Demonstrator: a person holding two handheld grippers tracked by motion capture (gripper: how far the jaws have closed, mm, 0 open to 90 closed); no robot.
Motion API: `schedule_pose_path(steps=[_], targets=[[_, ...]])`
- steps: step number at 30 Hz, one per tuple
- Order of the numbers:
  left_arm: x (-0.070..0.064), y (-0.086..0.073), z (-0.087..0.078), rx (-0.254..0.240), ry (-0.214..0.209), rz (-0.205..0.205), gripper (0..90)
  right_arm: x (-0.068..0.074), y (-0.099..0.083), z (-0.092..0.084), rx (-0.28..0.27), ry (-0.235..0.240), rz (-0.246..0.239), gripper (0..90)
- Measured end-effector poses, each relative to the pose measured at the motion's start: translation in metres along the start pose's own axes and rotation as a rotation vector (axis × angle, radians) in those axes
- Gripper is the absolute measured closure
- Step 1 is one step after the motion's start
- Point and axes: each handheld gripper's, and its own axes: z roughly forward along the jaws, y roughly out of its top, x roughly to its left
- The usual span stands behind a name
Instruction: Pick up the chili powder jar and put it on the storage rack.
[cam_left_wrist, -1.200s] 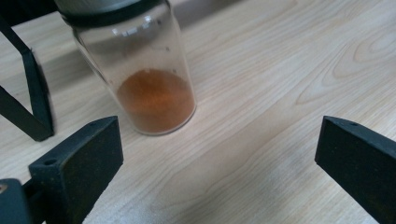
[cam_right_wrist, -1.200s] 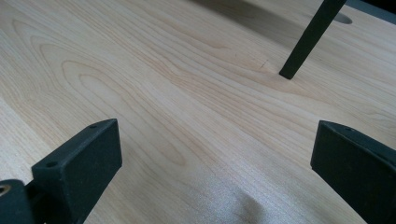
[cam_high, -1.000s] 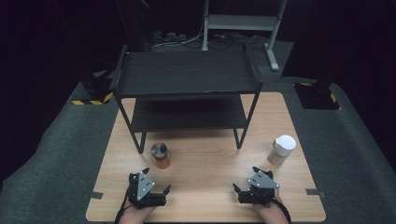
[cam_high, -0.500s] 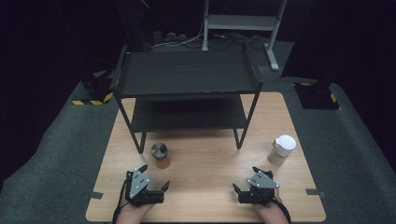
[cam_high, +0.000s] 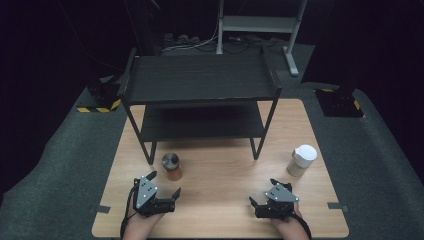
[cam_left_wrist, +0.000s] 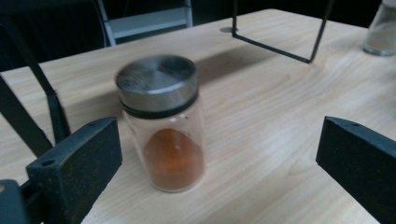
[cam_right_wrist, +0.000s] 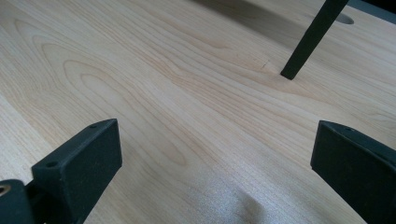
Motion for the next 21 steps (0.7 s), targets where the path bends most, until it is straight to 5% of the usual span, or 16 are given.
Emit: schedule_pose_path(steps=[21], targets=[[0.009, 0.007, 0.023, -0.015, 0.023, -0.024, 0.3, 0.000, -0.001, 0.000, -0.004, 0.000, 0.004, 0.9]])
